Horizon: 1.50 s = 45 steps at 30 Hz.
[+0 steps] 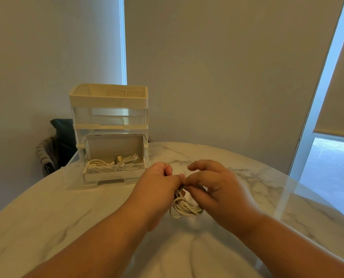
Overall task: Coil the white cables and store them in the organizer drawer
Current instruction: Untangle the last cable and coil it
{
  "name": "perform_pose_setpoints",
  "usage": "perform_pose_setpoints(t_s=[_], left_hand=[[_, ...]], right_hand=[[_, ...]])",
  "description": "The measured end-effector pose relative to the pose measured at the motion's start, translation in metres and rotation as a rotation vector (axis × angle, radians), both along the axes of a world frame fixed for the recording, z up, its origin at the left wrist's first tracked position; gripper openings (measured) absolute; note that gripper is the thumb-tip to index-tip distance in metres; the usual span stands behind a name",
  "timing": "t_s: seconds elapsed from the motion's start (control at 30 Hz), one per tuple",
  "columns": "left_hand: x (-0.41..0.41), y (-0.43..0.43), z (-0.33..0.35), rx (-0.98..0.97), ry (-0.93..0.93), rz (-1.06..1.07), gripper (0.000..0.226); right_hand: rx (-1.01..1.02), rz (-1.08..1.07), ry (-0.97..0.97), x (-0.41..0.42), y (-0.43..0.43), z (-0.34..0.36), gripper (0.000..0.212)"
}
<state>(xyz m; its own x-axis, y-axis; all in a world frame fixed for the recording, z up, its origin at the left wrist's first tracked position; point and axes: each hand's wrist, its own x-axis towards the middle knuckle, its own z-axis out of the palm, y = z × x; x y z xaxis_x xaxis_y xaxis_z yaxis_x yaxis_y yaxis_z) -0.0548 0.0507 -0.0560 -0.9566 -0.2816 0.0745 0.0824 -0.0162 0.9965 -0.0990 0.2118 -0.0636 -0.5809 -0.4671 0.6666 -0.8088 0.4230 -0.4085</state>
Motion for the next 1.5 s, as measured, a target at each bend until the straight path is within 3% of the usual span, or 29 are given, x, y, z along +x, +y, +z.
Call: perform_pose_setpoints(t_s=[0.1, 0.2, 0.33, 0.43, 0.5, 0.6, 0.7, 0.83, 0.97, 1.2, 1.5], left_hand=[[-0.001, 0.0, 0.0, 0.034, -0.002, 0.004, 0.026], [-0.002, -0.003, 0.003, 0.131, -0.012, 0.027, 0.024], [-0.002, -0.004, 0.005, 0.165, -0.022, 0.061, 0.022], [0.0, -0.002, 0.004, 0.03, 0.004, 0.13, 0.021], [0.003, 0.002, 0.004, -0.054, 0.026, 0.136, 0.02], [0.006, 0.006, 0.004, -0.14, 0.057, 0.129, 0.017], [0.009, 0.009, 0.006, -0.156, 0.062, 0.12, 0.017], [0.008, 0.009, 0.007, -0.098, 0.04, 0.066, 0.017], [0.007, 0.008, 0.007, -0.1, 0.019, 0.045, 0.002], [0.004, 0.005, 0.005, -0.093, -0.001, 0.043, 0.012], [0.005, 0.004, 0.004, -0.088, -0.05, -0.085, 0.014]], right_hand=[[-0.282, -0.021, -0.336, 0.005, 0.0, 0.001, 0.026], [-0.556, 0.083, -0.702, 0.005, 0.004, 0.007, 0.016], [-0.574, 0.185, -0.935, 0.007, 0.001, 0.009, 0.018], [-0.541, 0.198, -0.938, 0.011, -0.002, 0.009, 0.022], [-0.496, 0.15, -0.833, 0.013, -0.003, 0.01, 0.018], [-0.442, 0.075, -0.661, 0.019, -0.007, 0.007, 0.04], [-0.36, 0.016, -0.578, 0.023, -0.011, 0.004, 0.03], [-0.458, -0.018, -0.672, 0.021, -0.008, 0.008, 0.025], [-0.501, -0.036, -0.751, 0.016, -0.008, 0.006, 0.021], [-0.421, -0.005, -0.775, 0.013, -0.009, 0.003, 0.023], [-0.477, -0.054, -0.786, 0.011, -0.007, 0.005, 0.023]])
